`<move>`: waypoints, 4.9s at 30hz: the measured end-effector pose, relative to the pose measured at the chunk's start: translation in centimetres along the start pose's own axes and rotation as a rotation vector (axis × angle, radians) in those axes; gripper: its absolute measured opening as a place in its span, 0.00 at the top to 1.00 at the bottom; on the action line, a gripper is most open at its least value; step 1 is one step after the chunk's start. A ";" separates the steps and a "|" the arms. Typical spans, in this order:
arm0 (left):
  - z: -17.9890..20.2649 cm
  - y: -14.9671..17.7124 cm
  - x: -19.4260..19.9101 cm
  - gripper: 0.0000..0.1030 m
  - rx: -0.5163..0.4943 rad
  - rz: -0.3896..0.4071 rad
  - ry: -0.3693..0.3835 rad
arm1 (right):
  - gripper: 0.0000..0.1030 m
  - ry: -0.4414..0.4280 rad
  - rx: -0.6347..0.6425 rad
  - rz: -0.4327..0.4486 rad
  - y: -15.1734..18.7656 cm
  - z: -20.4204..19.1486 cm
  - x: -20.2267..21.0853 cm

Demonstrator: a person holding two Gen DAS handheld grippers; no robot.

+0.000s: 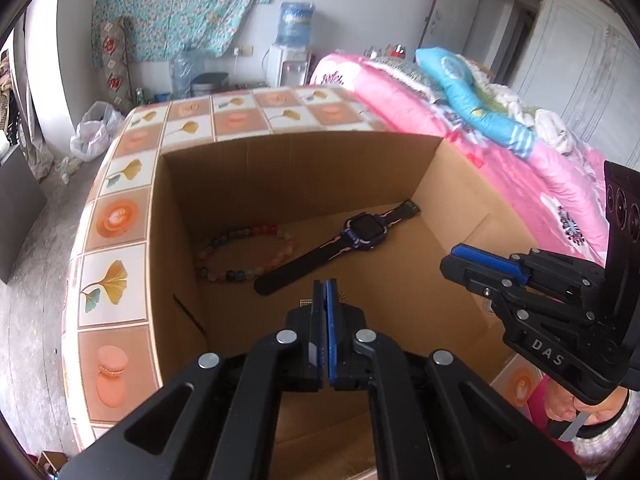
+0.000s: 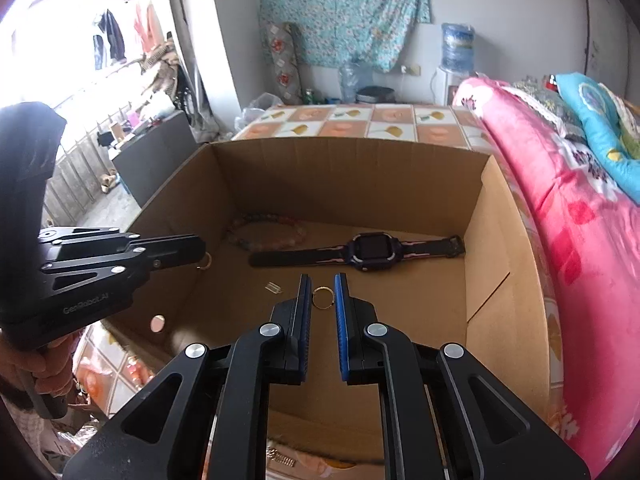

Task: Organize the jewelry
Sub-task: 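Carry the ring and charm over the cardboard box with both tools, then open both tools to drop the ring and charm into the box, then withdraw both open tools from the box back over the table, then lower both tools toward the small gold charm and gold chain piece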

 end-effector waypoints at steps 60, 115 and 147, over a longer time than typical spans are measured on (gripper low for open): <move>2.9 7.0 9.4 0.23 -0.018 0.151 -0.054 | 0.14 -0.115 0.051 0.263 5.8 -2.3 10.8; 2.0 12.2 5.4 0.23 -0.009 0.043 -0.069 | 0.08 0.100 -0.103 -0.021 12.6 5.2 5.1; 9.5 15.0 -2.0 0.86 -0.256 -0.097 -0.047 | 0.15 -0.017 -0.125 -0.021 12.7 3.9 3.9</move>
Point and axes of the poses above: each gripper's, at about its wrist camera, not at the fingertips, and x roughly against the way its jaws point, z to its right, y to its underside, the point moved 9 cm from there along -x, roughly the way its jaws point, and after that the axes turned 1 degree about -x, right-handed, at the moved point
